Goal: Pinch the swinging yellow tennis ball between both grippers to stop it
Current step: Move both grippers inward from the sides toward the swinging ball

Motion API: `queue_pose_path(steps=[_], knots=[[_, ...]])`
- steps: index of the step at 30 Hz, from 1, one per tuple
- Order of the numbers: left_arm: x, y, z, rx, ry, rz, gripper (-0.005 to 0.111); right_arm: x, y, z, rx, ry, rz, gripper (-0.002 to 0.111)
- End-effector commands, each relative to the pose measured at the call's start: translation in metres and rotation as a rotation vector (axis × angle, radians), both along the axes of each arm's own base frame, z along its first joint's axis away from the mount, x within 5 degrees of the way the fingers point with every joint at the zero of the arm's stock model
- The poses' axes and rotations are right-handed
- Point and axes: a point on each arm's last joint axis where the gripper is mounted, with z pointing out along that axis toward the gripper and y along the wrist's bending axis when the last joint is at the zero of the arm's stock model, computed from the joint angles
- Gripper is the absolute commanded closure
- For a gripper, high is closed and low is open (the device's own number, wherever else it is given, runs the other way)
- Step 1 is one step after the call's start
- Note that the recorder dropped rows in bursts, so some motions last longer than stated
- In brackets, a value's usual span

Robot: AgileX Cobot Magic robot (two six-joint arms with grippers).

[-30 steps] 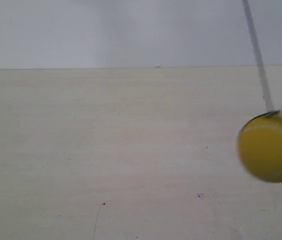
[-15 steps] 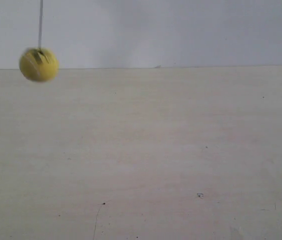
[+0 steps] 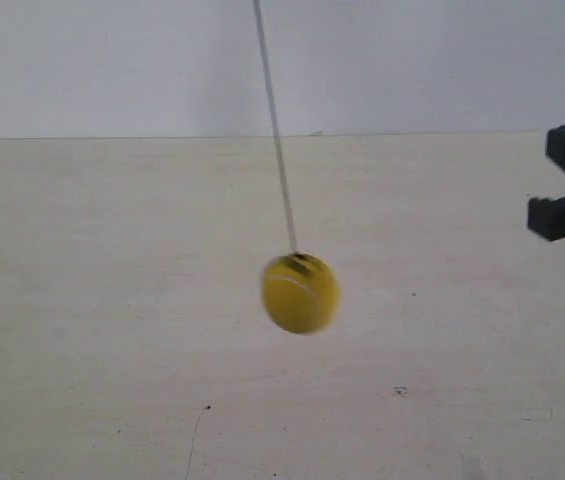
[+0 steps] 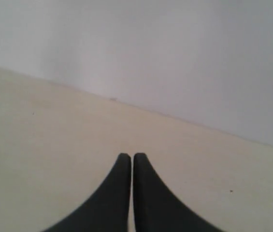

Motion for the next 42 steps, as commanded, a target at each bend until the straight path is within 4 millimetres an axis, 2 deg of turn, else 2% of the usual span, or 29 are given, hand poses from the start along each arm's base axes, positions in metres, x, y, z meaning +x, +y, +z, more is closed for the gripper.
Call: queue_pose_path(steps=[1, 4, 9, 16, 23, 36, 42], knots=[[0.013, -0.011, -0.029, 0.083, 0.125, -0.153, 0.102, 0.012, 0.021, -0.024, -0.095, 0.031, 0.251, 0.108], [0.011, -0.024, -0.045, 0.164, 0.154, -0.372, 0.102, 0.011, 0.037, -0.037, -0.082, 0.048, 0.460, 0.108], [0.007, -0.036, -0.057, 0.145, 0.180, -0.572, 0.102, 0.016, 0.042, -0.043, -0.045, 0.063, 0.504, 0.108], [0.012, -0.037, -0.067, 0.132, 0.215, -0.588, 0.102, 0.014, 0.043, -0.044, -0.050, 0.070, 0.529, 0.108], [0.013, -0.038, -0.073, 0.138, 0.234, -0.616, 0.102, 0.007, 0.049, -0.040, -0.036, 0.034, 0.638, 0.108], [0.013, -0.038, -0.074, 0.139, 0.235, -0.619, 0.102, 0.011, 0.049, -0.044, -0.028, 0.032, 0.617, 0.108], [0.007, -0.046, -0.075, 0.072, 0.217, -0.767, 0.102, 0.008, 0.054, -0.047, 0.024, 0.054, 0.695, 0.108]])
